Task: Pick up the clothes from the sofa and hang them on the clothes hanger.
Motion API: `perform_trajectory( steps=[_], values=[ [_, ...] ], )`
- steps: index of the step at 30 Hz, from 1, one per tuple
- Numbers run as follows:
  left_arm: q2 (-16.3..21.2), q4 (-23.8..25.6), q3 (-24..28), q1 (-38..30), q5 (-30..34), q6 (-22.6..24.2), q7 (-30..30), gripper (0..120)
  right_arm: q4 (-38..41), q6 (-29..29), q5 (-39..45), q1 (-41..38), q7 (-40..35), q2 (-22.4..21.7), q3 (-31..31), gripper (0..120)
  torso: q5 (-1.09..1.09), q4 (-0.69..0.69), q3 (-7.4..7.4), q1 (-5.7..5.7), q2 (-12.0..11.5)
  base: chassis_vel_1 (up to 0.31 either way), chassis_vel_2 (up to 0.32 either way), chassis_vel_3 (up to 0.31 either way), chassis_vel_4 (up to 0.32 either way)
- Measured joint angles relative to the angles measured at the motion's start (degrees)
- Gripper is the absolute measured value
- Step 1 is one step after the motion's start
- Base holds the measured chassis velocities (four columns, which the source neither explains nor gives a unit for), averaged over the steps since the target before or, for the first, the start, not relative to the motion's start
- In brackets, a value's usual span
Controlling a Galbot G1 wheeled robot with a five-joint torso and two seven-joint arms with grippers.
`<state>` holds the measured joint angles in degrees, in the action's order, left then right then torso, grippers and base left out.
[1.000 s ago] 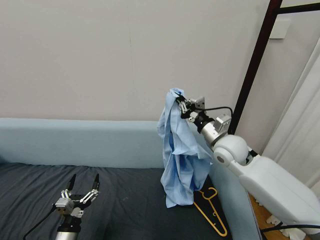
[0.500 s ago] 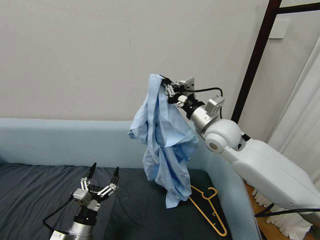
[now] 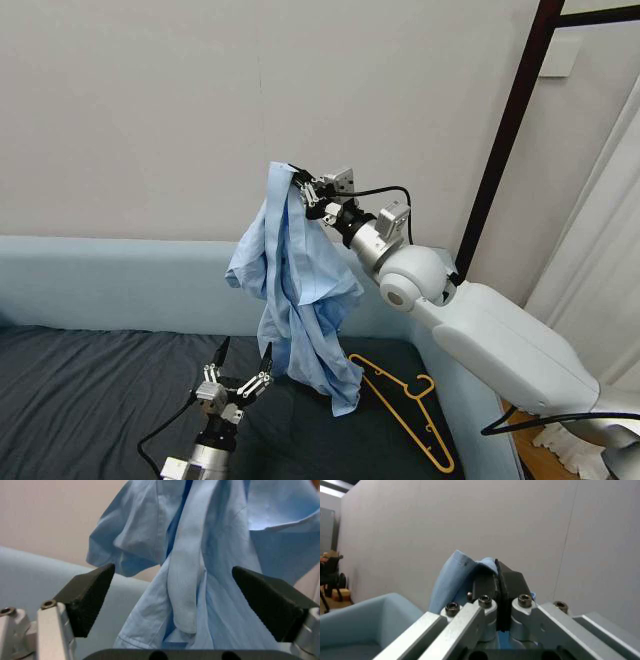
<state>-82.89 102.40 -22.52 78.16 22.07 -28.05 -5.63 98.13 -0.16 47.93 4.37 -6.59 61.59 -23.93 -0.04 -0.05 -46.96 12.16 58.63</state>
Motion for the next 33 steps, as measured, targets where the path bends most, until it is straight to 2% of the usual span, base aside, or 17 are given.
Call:
perform_trajectory(
  steps=[2, 4, 8, 15, 21, 26, 33],
  values=[
    [-2.6, -1.5, 0.6, -1.4, 0.0, 0.5, 0.7, 88, 0.0, 0.0, -0.1, 0.0, 0.0, 0.2, -0.2, 0, 0.0, -0.02, 0.0, 0.0, 0.0, 0.0, 0.0, 0.0, 0.0],
    [-4.7, -3.1, 1.2, -3.0, -0.4, 0.9, 1.3, 93, 0.0, 0.0, -0.1, 0.0, 0.1, 0.2, -0.4, 0, 0.01, -0.03, 0.0, 0.0, 0.0, 0.0, 0.0, 0.0, 0.0],
    [-6.8, -6.4, 1.4, -6.1, -0.9, 1.4, 2.8, 94, -0.1, 0.0, -0.1, 0.2, 0.3, 0.2, -0.5, 0, 0.01, -0.03, 0.0, 0.0, 0.0, 0.0, 0.0, 0.0, 0.0],
    [-7.7, -11.8, 1.4, -10.2, -1.6, 1.6, 4.1, 94, -0.5, 0.2, -0.2, 0.6, 1.0, 0.2, -0.1, 0, 0.01, -0.02, 0.0, 0.0, 0.0, 0.0, 0.0, 0.0, 0.0],
    [-6.8, -12.0, 0.7, -10.1, -1.6, 1.8, 4.5, 94, -0.8, 0.4, -0.5, 1.2, 1.5, 0.4, 0.4, 0, 0.0, -0.02, 0.0, 0.0, 0.0, 0.0, 0.0, 0.0, 0.0],
    [-3.2, -12.5, 0.0, -10.4, -0.6, 2.2, 4.6, 94, -1.0, 0.6, -1.1, 2.1, 1.8, 0.8, 1.2, 0, 0.0, -0.01, 0.0, 0.0, 0.0, 0.0, 0.0, 0.0, 0.0],
    [-0.5, -13.8, -0.2, -11.8, 0.3, 2.3, 4.6, 94, -1.0, 0.7, -1.4, 2.6, 1.9, 1.0, 1.7, 0, -0.01, -0.02, 0.0, 0.0, 0.0, 0.0, 0.0, 0.0, 0.0]
  ],
)
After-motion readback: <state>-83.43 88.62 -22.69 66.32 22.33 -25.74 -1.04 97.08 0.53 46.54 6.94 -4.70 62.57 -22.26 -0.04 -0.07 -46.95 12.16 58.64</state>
